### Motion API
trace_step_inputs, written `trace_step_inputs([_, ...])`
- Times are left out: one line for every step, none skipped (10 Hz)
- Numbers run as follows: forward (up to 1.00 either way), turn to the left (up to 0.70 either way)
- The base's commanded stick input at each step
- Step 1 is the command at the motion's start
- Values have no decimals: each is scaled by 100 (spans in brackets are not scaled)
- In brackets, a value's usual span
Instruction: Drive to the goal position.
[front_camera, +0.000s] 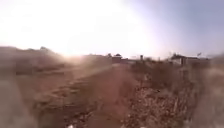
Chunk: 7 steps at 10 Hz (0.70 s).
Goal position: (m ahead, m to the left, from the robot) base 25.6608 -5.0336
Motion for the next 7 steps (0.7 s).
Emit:
trace_step_inputs([70,0])
trace_step_inputs([70,0])
trace_step_inputs([70,0])
trace_step_inputs([70,0])
trace_step_inputs([70,0])
trace_step_inputs([70,0])
trace_step_inputs([70,0])
